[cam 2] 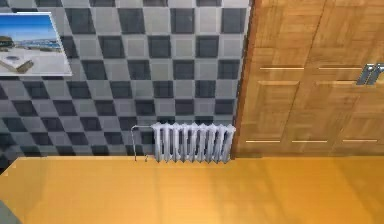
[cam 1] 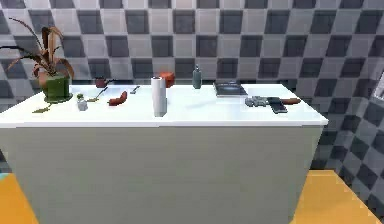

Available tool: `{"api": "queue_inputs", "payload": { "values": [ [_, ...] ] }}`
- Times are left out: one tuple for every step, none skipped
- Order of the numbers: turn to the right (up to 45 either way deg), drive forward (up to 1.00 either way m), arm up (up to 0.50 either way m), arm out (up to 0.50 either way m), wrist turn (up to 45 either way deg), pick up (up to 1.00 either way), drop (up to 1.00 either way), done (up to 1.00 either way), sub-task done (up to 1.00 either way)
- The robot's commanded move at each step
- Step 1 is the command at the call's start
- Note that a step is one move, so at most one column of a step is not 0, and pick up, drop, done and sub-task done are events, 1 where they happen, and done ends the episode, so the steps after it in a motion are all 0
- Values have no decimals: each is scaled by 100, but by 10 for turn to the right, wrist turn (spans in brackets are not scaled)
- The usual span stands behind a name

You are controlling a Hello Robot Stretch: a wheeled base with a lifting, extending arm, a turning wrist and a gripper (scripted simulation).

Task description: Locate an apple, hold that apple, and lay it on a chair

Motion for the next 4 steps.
{"api": "queue_inputs", "payload": {
  "values": [
    [300,0,0,0,0,0,0,0,0],
    [0,5,0,0,0,0,0,0,0],
    [-450,0,0,0,0,0,0,0,0],
    [-180,0,0,0,0,0,0,0,0]
  ]
}}
